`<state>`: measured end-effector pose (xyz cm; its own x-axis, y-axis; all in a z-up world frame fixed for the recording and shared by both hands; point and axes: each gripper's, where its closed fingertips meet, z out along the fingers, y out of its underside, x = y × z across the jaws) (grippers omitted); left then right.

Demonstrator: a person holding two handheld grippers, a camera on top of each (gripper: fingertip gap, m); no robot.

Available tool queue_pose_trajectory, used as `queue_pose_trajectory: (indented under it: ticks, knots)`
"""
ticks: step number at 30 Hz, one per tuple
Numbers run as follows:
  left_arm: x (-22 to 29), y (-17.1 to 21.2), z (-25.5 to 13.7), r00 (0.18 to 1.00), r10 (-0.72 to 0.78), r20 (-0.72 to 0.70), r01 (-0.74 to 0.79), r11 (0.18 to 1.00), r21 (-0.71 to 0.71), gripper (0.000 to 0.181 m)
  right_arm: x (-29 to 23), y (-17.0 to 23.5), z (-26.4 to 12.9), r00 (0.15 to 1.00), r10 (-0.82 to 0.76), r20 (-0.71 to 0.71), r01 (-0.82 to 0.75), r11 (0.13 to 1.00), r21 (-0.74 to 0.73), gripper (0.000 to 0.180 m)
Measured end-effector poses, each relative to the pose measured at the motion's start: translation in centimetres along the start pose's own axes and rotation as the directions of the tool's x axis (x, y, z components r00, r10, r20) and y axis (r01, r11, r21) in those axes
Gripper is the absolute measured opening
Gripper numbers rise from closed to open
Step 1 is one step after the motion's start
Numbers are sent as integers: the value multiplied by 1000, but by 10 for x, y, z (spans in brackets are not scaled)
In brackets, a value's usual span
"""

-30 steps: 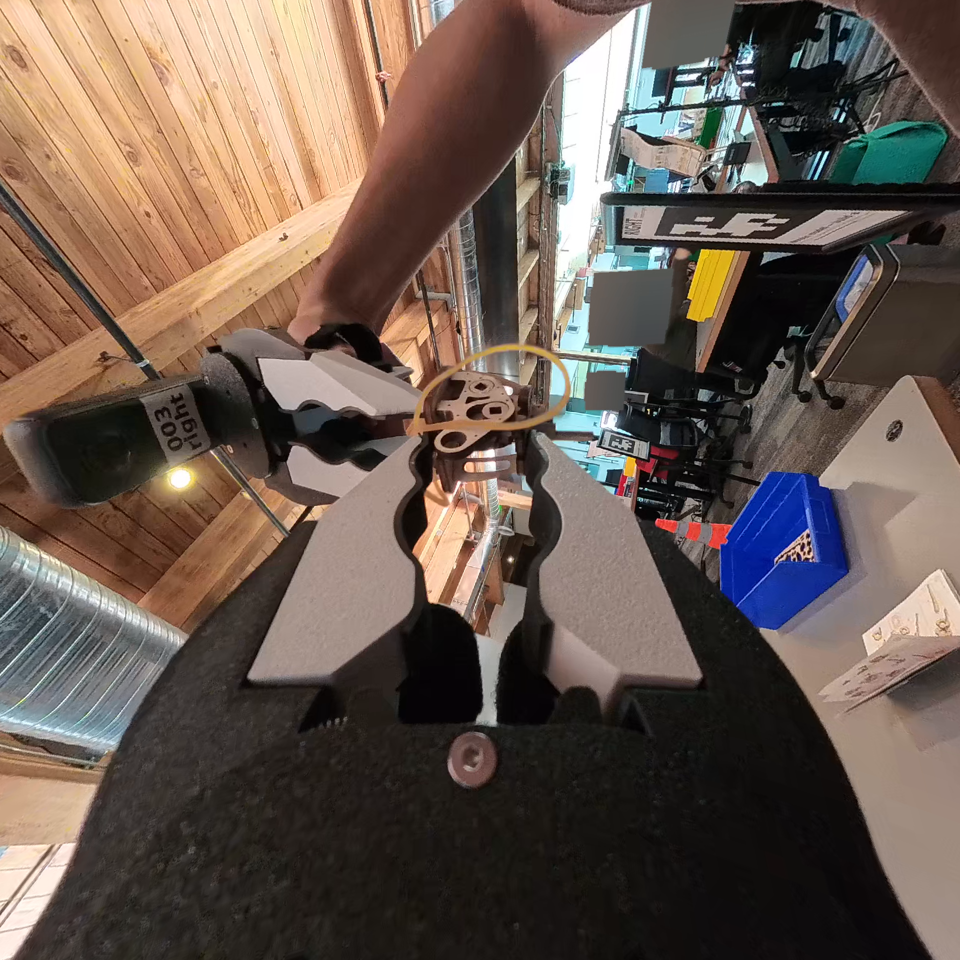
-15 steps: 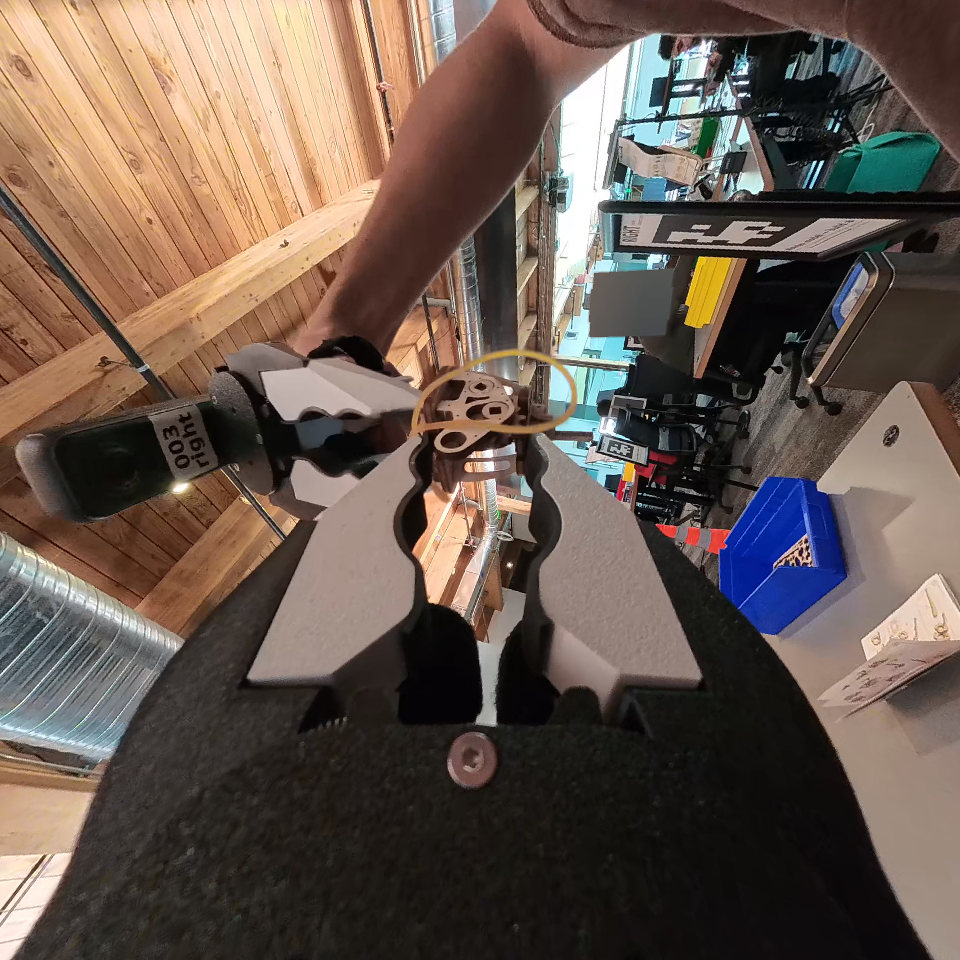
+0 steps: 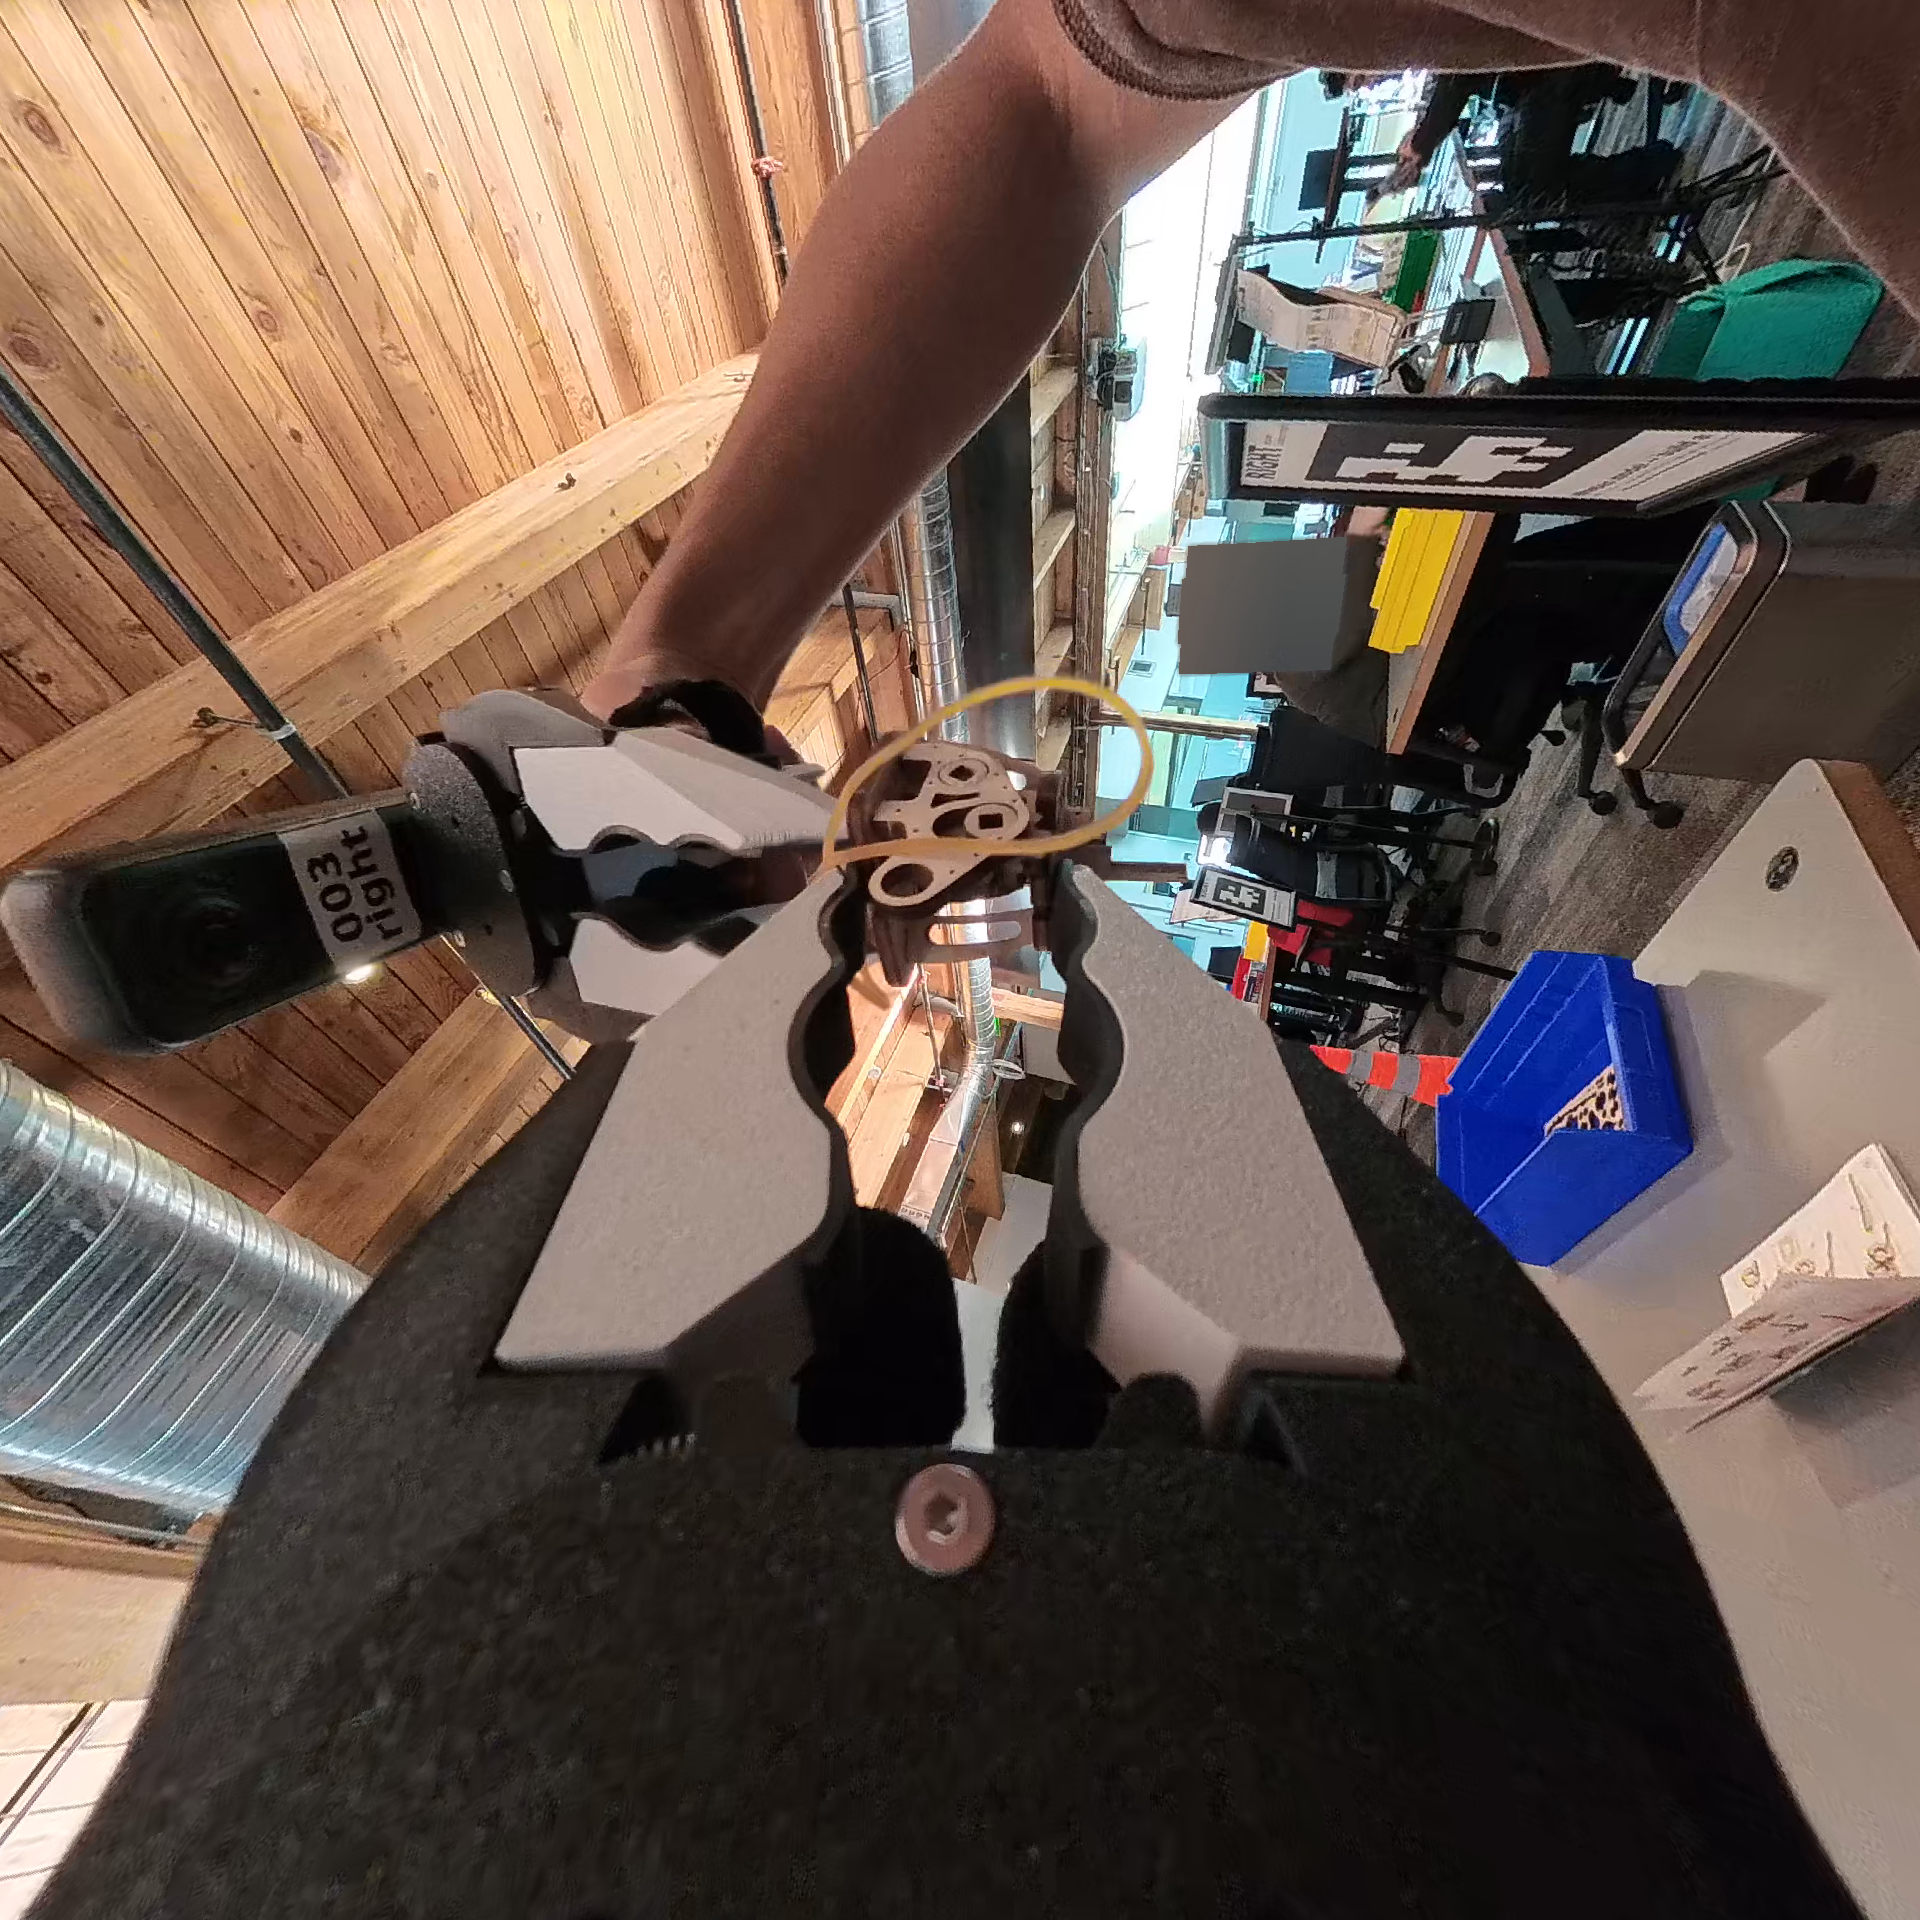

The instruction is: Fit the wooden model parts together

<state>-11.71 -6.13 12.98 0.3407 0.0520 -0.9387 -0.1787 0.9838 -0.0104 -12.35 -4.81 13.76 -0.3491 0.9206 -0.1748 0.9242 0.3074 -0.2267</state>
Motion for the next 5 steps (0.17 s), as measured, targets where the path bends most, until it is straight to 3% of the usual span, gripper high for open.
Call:
queue_pose_trajectory:
  ticks: [1,5]
  knots:
    - [0,1,0,1000,2,2,-2,1000,-4,33,0,0,-1,1000,11,3,-11,1000,1,20]
    - [-2,4,0,1000,19,12,-19,999,-31,33,5,-3,-10,998,60,-19,-60,998,21,19]
